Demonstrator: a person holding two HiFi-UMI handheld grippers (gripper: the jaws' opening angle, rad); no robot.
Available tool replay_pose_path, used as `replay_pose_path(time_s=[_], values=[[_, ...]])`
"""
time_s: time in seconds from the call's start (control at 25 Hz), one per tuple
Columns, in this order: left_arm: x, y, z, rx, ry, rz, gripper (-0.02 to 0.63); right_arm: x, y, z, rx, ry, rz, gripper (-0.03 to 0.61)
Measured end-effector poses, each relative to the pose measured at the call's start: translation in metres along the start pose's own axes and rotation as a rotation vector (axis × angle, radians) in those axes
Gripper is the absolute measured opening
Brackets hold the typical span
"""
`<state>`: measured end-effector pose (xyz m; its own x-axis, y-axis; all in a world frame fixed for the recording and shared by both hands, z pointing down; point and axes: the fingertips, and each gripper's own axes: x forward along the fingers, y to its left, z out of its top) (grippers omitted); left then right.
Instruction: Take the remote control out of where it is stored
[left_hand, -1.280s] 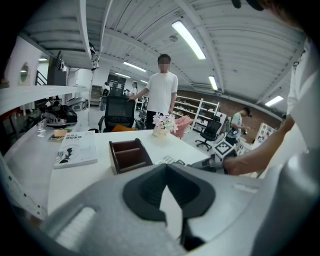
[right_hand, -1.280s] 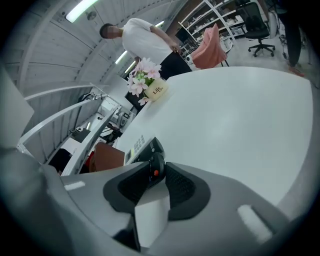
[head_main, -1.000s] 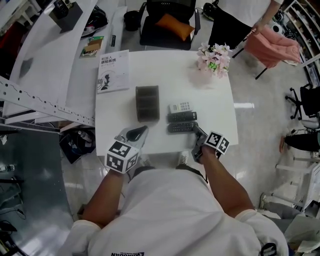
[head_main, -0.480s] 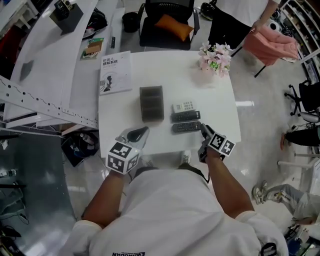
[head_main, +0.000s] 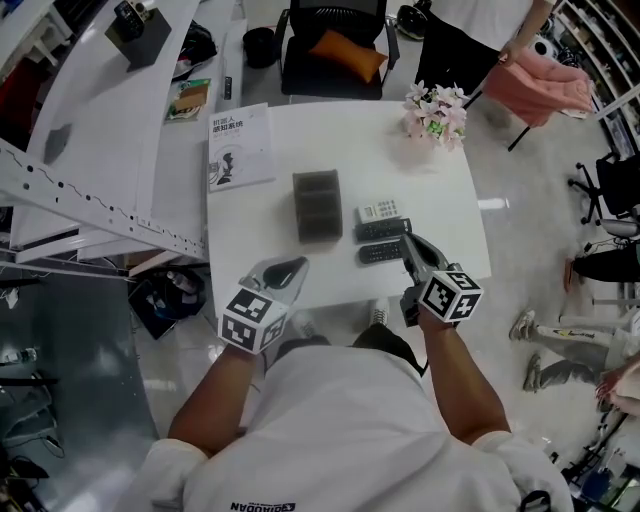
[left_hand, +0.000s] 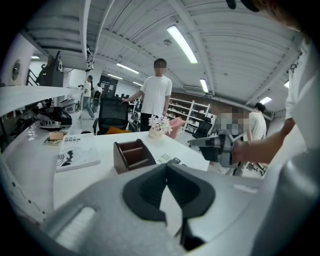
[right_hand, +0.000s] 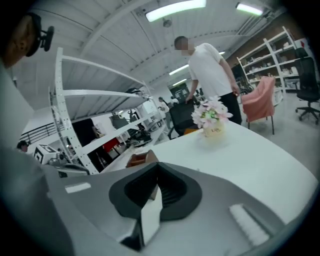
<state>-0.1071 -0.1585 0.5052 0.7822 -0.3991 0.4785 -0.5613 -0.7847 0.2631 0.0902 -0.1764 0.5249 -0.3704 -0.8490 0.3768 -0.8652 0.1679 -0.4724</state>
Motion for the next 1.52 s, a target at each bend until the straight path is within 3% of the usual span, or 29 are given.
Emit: replay_pose_path(time_s=[0.24,0.56,0.8,1.12,1.52], values=[[-0.004,-0.003,0.003,-0.009,-0.026,0.002,0.003,0.000,0.070,0.012,-0.117,0.013,0.176,0.006],[-0.012,-0.016,0.000,-0.057,-0.063,0.062,0.002,-0.014,0.107,-0.007,-0.256,0.103,0.328,0.006],[-0.017,-0.047,0.003,-0.087,-0.107,0.144,0.003,-0.050,0.105,-0.019,-0.265,0.142,0.424,0.006],[-0.012,-0.133,-0.012,-0.096,-0.134,0.178,0.003,-0.115,0.088,-0.042,-0.319,0.157,0.476,0.006],[-0.026,-0.216,-0.048,-0.107,-0.131,0.255,0.002,-0.188,0.071,-0.074,-0.291,0.169,0.532,0.006]])
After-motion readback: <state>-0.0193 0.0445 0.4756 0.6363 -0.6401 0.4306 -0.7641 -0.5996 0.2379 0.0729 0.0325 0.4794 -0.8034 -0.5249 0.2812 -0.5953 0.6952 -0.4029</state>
